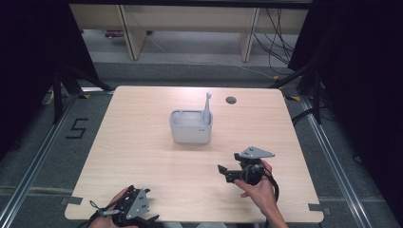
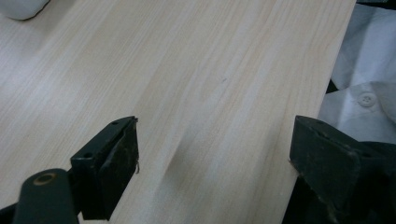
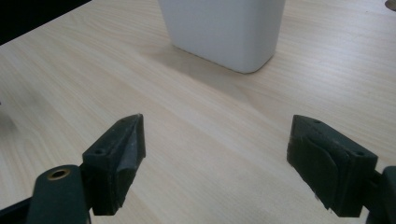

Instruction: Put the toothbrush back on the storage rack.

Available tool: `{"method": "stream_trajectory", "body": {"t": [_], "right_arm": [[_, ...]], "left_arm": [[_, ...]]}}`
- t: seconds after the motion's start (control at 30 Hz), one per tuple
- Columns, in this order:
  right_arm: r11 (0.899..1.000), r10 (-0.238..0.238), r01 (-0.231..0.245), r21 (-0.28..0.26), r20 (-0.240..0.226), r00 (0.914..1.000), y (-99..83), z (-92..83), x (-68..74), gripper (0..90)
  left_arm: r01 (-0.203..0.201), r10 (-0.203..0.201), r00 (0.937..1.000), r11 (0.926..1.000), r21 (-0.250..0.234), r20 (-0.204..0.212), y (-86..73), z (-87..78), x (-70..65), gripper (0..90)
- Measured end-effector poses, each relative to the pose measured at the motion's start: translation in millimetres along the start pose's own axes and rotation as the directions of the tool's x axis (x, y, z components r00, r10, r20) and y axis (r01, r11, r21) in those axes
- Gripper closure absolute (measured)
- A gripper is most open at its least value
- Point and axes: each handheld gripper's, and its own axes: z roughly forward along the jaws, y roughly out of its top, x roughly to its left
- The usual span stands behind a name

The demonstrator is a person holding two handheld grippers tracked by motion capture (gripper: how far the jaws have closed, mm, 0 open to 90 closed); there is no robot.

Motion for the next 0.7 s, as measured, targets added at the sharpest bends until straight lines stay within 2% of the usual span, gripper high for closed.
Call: {"method": "stream_trajectory", "body": {"t": [0.03,0.1,0.13,0.17,0.2,0.23,0.27,0.3,0.37,0.4,0.47,0.5,0.53,0.57,0.6,0.67,0.7], "right_arm": [[0.999,0.03,-0.03,0.012,-0.007,0.9995,-2.8,-0.7,3.7,19.9],[1.0,0.023,-0.023,0.004,-0.016,0.9996,-4.7,0.1,4.0,19.8],[1.0,-0.02,0.02,0.0,0.0,0.9998,-5.6,0.2,2.6,19.7],[1.0,-0.02,0.02,0.0,0.0,0.9998,-5.6,0.2,2.6,19.7],[1.0,0.0,0.0,-0.002,-0.023,0.9997,-8.1,0.6,4.6,19.7],[1.0,0.0,0.0,-0.002,-0.023,0.9997,-8.1,0.6,4.6,19.7],[0.999,0.035,-0.035,0.004,-0.014,0.9993,-9.3,-0.2,7.7,19.7],[1.0,0.004,-0.003,0.01,-0.015,0.9999,-9.8,-0.6,5.5,19.4],[1.0,0.0,0.001,0.013,-0.025,0.9997,-11.5,-0.8,5.4,19.4],[1.0,0.005,-0.004,0.014,-0.008,1.0,-13.7,-1.9,6.5,19.3],[1.0,-0.004,0.004,0.014,-0.011,0.9999,-16.1,-1.9,6.2,19.2],[1.0,-0.004,0.004,0.014,-0.011,0.9999,-16.1,-1.9,6.2,19.2],[1.0,0.015,-0.015,0.016,-0.031,0.9994,-18.4,-1.8,7.9,19.1],[1.0,0.0,0.001,0.013,-0.016,0.9999,-18.9,-2.5,7.7,19.0],[1.0,0.019,-0.019,0.018,-0.022,0.9996,-19.8,-3.0,9.6,18.9],[0.999,0.016,-0.015,0.03,-0.023,0.9996,-21.5,-5.1,10.1,18.7],[0.999,0.033,-0.032,0.025,-0.023,0.9992,-22.6,-5.1,12.0,18.6]], "left_arm": [[0.001,-0.001,1.0,1.0,-0.002,0.0,-0.2,0.5,0.0,15.4],[0.001,-0.001,1.0,1.0,-0.003,-0.003,-0.3,0.6,0.0,15.4],[-0.001,0.001,1.0,1.0,0.001,-0.001,0.0,0.0,0.0,15.4],[-0.001,0.001,1.0,1.0,0.001,-0.001,0.0,0.0,0.0,15.4],[0.0,0.0,1.0,1.0,-0.002,0.0,-0.2,0.7,0.1,15.4],[0.0,0.0,1.0,1.0,-0.002,0.0,-0.2,0.7,0.1,15.3],[0.0,0.0,1.0,1.0,-0.001,-0.001,-0.3,0.6,0.1,15.3],[0.0,0.0,1.0,1.0,-0.002,-0.001,-0.3,0.5,0.0,15.4],[-0.001,0.001,1.0,1.0,0.0,-0.001,0.0,0.0,0.0,15.4],[0.0,0.0,1.0,1.0,-0.001,-0.001,-0.2,0.6,0.1,15.4],[0.0,0.0,1.0,1.0,-0.002,-0.001,-0.2,0.5,0.0,15.4],[0.0,0.0,1.0,1.0,-0.002,-0.001,-0.2,0.5,0.0,15.4],[0.001,-0.001,1.0,1.0,-0.002,-0.001,-0.2,0.6,0.1,15.3],[0.001,-0.001,1.0,1.0,0.0,-0.001,-0.3,0.7,0.1,15.3],[0.001,-0.001,1.0,1.0,0.0,-0.001,-0.3,0.7,0.1,15.4],[0.002,-0.002,1.0,1.0,-0.002,0.0,-0.3,0.8,-0.2,15.4],[0.002,-0.002,1.0,1.0,-0.001,0.001,-0.2,0.9,-0.2,15.3]]}}
